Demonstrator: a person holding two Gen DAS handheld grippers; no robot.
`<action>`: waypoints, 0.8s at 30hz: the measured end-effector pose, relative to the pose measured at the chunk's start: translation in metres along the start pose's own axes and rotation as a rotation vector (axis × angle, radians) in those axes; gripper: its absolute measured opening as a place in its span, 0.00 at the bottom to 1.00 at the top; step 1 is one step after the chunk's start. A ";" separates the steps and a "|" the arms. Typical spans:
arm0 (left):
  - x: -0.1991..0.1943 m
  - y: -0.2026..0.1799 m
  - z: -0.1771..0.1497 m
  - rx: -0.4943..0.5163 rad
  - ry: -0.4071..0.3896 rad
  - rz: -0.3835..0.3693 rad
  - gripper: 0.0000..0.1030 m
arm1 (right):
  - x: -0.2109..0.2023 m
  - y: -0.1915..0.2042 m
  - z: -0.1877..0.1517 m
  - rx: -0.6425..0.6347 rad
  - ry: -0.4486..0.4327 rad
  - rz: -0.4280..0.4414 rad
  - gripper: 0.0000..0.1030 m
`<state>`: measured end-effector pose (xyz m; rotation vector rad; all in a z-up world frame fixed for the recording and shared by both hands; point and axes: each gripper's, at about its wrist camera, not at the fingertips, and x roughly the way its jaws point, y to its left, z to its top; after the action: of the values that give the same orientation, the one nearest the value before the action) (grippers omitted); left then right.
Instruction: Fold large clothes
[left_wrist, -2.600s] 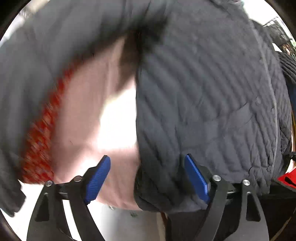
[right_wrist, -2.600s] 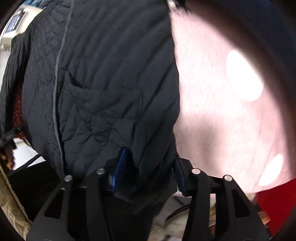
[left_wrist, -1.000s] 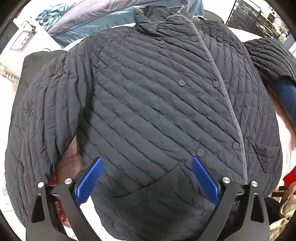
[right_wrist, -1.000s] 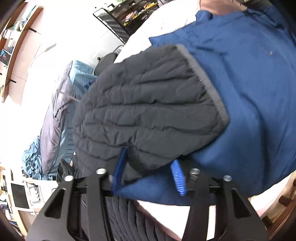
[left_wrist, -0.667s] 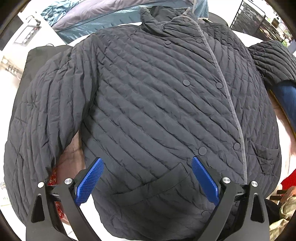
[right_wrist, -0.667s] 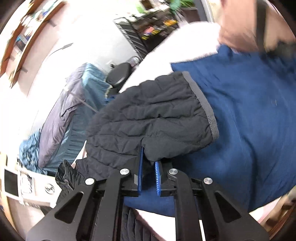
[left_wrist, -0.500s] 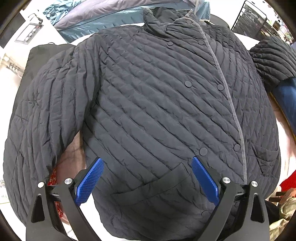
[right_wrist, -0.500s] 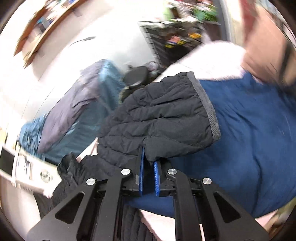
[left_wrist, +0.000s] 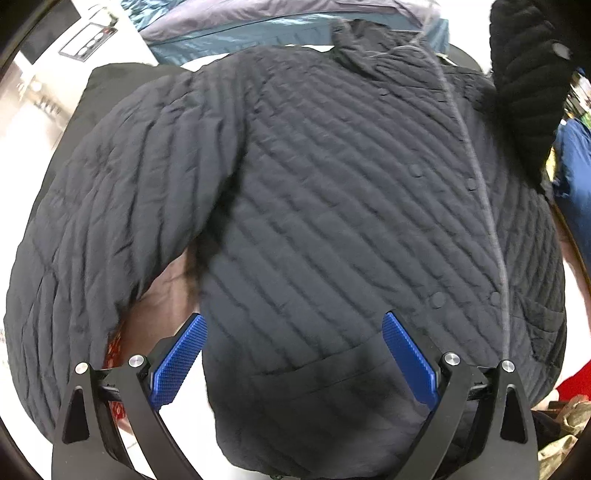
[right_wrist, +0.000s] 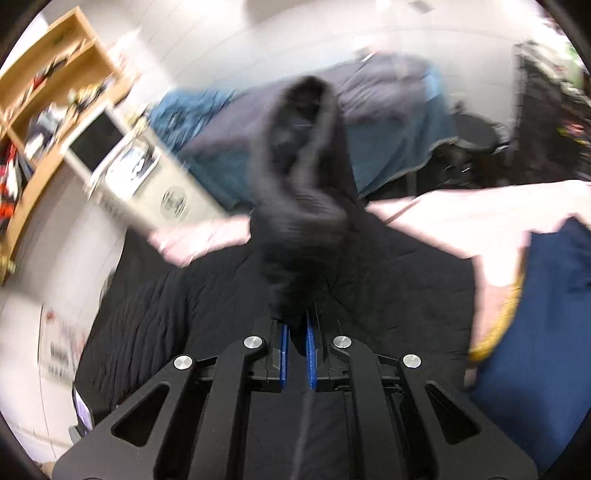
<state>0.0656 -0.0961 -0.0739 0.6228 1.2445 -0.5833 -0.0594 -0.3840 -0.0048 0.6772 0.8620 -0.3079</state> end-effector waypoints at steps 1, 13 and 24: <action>0.002 0.004 -0.003 -0.010 0.006 0.008 0.92 | 0.016 0.010 -0.004 -0.022 0.035 0.002 0.08; 0.016 0.031 -0.018 -0.089 0.038 0.029 0.92 | 0.115 0.056 -0.051 -0.076 0.262 -0.040 0.10; 0.022 0.013 -0.002 -0.031 0.041 0.028 0.92 | 0.131 0.052 -0.073 -0.039 0.386 0.083 0.79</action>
<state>0.0787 -0.0873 -0.0941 0.6278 1.2789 -0.5294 0.0054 -0.2942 -0.1191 0.7468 1.2001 -0.0846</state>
